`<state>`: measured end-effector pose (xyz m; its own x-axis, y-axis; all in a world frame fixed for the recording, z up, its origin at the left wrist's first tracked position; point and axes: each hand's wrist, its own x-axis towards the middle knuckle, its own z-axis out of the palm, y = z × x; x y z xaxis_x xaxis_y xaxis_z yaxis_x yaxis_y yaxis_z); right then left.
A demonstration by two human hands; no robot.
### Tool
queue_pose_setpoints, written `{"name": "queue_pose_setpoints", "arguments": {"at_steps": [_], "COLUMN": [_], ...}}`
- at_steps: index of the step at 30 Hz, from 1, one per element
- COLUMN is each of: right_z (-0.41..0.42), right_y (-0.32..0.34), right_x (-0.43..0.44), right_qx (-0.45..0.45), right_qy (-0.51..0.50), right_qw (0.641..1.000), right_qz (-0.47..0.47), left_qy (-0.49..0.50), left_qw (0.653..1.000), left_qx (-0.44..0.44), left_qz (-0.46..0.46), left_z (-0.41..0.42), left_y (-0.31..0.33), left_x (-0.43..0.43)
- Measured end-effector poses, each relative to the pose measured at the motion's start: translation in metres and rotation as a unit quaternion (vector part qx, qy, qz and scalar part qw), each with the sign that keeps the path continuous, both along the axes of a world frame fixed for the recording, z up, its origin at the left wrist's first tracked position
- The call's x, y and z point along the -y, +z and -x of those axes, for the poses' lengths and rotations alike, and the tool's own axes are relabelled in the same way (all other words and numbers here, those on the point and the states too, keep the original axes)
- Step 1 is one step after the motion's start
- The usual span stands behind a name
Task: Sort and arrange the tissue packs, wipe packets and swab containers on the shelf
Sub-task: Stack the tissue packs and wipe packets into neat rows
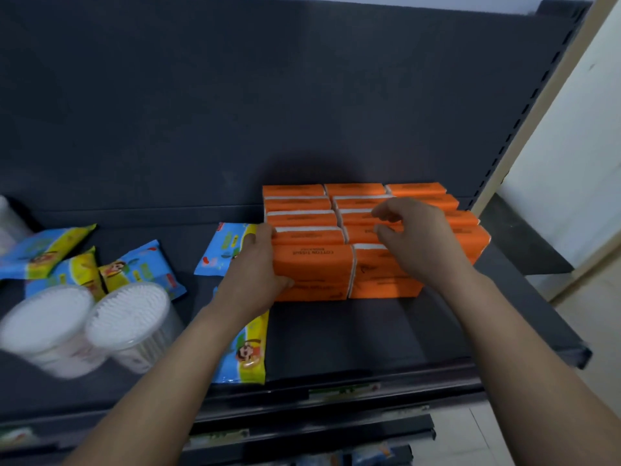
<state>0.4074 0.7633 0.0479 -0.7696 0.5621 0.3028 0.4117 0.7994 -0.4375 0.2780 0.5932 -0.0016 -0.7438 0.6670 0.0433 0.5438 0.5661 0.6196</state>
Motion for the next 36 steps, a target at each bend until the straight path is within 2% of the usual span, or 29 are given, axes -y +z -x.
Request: {"name": "queue_pose_setpoints", "arguments": {"at_steps": [5,11,13,16,25,30,36], "right_z": [0.006,0.024,0.035,0.052,0.102,0.125,0.160], "right_y": [0.008,0.027,0.030,0.032,0.044,0.050,0.052], "right_x": [0.019,0.044,0.056,0.079,0.193,0.272,0.396], "right_qx": [0.040,0.083,0.082,0.075,0.040,0.041,0.040], "right_qy": [0.044,0.131,0.167,0.225,0.366,0.403,0.430], "right_qw": [0.997,0.980,0.973,0.961,0.919,0.900,0.889], "right_qz": [-0.041,-0.126,-0.136,-0.138,-0.142,-0.160,-0.151], "left_qy": [-0.003,0.032,0.042,0.081,0.252,0.310,0.343], "left_qw": [0.998,0.972,0.959,0.949,0.903,0.884,0.878], "left_qx": [-0.032,-0.208,-0.267,-0.305,-0.345,-0.349,-0.334], "left_qz": [-0.049,-0.104,-0.084,-0.026,0.037,0.027,0.011], "left_z": [-0.001,-0.012,-0.016,-0.021,-0.035,-0.030,-0.010], "left_y": [0.015,0.041,0.049,0.059,0.073,0.071,0.071], "left_x": [0.017,0.051,0.069,0.101,0.227,0.310,0.429]}}
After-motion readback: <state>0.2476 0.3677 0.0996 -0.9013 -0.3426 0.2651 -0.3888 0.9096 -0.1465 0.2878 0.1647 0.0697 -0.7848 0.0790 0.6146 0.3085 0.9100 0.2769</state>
